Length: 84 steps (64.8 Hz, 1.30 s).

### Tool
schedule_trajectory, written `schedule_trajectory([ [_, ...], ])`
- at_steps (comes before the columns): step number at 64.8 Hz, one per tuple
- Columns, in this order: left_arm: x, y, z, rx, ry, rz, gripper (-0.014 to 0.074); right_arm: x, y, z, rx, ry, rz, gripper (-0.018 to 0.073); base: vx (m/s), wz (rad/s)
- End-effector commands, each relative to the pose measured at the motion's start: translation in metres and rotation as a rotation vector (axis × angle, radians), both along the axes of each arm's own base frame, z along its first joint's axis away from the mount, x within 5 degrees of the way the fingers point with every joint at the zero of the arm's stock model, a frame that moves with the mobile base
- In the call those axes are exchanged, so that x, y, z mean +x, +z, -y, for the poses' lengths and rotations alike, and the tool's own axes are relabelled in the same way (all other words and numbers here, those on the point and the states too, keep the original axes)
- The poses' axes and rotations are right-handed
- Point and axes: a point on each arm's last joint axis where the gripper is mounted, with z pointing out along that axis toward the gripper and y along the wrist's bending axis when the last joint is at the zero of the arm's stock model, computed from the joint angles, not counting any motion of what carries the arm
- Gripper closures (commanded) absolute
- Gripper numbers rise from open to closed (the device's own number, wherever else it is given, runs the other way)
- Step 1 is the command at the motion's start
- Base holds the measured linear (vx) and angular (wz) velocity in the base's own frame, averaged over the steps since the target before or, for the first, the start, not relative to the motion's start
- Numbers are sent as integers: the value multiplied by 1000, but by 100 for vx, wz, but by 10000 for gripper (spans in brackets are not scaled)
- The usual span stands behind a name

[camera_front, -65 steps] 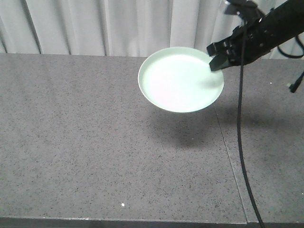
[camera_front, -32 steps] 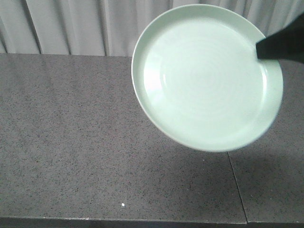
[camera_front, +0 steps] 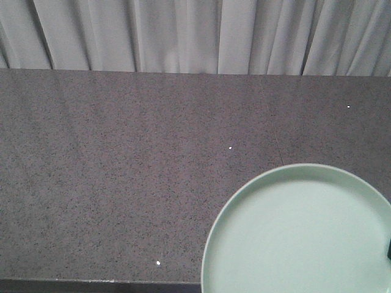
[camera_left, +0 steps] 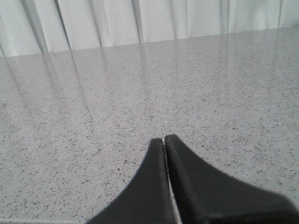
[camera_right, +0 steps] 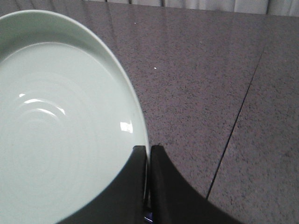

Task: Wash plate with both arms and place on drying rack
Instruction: 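Hold the plate low in the right gripper close to the robot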

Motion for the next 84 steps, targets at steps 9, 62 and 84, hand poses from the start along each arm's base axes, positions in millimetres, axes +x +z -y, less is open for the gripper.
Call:
schedule_trajectory([
  [9, -1, 16, 2, 7, -20, 102, 603, -5, -12, 11, 9, -138, 50, 561, 0, 0],
  [62, -1, 16, 2, 7, -20, 102, 603, -8, -18, 12, -39, -129, -12, 561, 0, 0],
  [84, -1, 16, 2, 7, -20, 102, 603, -8, -18, 12, -39, -129, -12, 561, 0, 0],
])
